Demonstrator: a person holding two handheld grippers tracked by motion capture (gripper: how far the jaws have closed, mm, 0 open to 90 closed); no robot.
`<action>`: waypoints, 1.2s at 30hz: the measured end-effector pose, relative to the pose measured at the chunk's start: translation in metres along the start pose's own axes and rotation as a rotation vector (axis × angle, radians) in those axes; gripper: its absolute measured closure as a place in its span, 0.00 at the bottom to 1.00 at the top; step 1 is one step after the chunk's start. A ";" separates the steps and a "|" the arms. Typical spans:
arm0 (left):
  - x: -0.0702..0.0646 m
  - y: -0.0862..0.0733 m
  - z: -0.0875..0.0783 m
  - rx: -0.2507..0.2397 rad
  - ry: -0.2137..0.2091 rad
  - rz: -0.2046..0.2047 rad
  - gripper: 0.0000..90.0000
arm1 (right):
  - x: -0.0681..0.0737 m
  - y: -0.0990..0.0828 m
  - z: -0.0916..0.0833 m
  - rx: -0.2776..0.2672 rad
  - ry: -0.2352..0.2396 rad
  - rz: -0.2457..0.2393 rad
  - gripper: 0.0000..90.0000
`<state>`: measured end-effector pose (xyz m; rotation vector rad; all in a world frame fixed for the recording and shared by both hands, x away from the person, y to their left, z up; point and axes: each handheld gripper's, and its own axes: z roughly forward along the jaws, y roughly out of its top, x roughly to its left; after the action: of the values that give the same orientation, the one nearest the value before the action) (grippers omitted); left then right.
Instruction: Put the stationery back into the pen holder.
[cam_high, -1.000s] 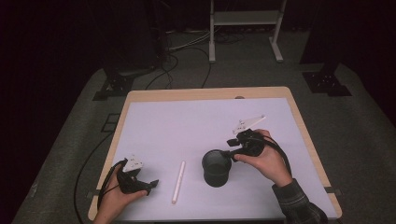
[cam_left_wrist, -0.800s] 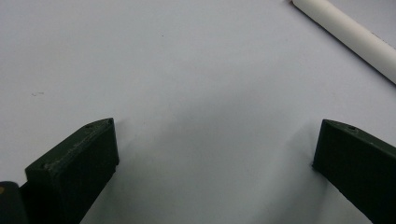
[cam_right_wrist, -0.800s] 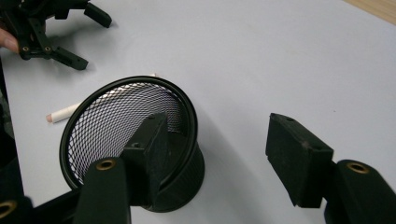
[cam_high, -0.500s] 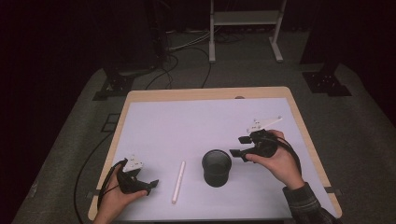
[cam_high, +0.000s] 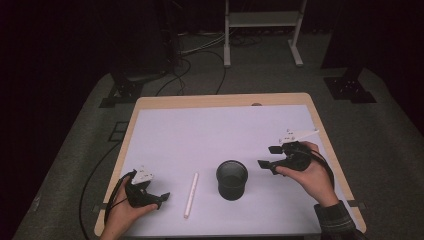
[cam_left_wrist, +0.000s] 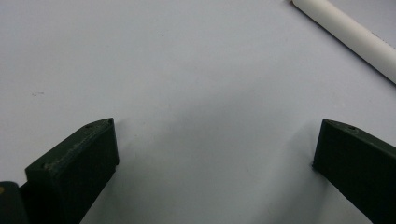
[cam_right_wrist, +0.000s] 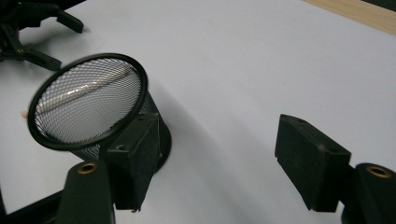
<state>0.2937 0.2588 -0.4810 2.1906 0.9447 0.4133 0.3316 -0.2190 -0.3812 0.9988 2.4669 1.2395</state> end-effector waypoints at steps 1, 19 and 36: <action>0.000 0.000 0.000 0.001 0.000 0.000 0.00 | -0.002 -0.003 -0.001 0.001 -0.007 0.008 0.32; 0.000 0.000 0.000 0.000 -0.001 -0.001 0.00 | -0.025 -0.054 -0.012 0.027 -0.110 0.033 0.25; 0.000 0.001 0.000 0.010 -0.001 0.005 0.00 | -0.039 -0.102 -0.013 0.087 -0.205 0.052 0.25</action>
<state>0.2939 0.2587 -0.4802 2.2026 0.9435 0.4107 0.3066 -0.2954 -0.4560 1.1564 2.3677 0.9958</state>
